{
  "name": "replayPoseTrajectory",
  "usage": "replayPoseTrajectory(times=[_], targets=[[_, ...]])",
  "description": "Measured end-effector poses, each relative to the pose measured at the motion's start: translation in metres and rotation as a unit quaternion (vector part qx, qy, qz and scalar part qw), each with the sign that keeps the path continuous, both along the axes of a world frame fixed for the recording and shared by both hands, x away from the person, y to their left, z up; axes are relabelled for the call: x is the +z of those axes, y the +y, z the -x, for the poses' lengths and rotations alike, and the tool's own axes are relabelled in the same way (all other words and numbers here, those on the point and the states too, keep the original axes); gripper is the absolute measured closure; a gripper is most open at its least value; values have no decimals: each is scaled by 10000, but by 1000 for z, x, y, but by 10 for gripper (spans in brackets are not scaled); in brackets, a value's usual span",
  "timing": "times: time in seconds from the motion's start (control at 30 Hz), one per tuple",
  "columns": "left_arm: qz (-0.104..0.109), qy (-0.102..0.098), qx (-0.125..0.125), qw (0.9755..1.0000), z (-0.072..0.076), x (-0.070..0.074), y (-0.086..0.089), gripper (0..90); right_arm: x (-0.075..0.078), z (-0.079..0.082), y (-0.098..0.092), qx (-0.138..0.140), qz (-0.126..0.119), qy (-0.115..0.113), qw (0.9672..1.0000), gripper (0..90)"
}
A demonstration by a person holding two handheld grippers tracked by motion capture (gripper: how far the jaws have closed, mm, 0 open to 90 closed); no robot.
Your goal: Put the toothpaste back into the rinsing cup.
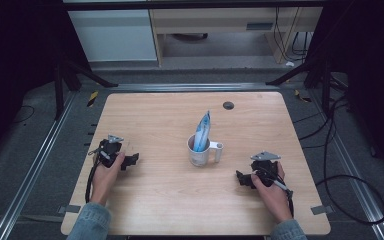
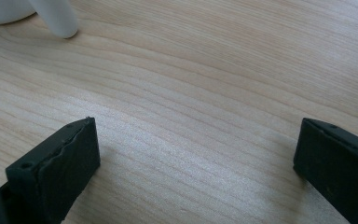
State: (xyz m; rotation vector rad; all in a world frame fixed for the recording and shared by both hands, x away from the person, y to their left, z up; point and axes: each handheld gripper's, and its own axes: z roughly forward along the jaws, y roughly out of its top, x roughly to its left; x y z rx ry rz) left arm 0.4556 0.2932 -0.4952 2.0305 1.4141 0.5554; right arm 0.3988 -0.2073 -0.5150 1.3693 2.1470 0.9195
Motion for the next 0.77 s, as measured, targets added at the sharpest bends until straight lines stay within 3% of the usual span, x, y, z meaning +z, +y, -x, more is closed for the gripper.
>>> replayPoseTrajectory(times=[0.17, 0.37, 0.77], targets=[[50, 18, 5, 10000, -1, -6, 3, 50, 0, 0, 0, 0, 0, 0, 10000, 5], [-10, -302, 110, 9995, -1, -13, 5, 27, 0, 0, 0, 0, 0, -1, 10000, 5], [-32, -256, 148, 9996, -1, -14, 5, 0, 0, 0, 0, 20, 8, -9, 10000, 6]])
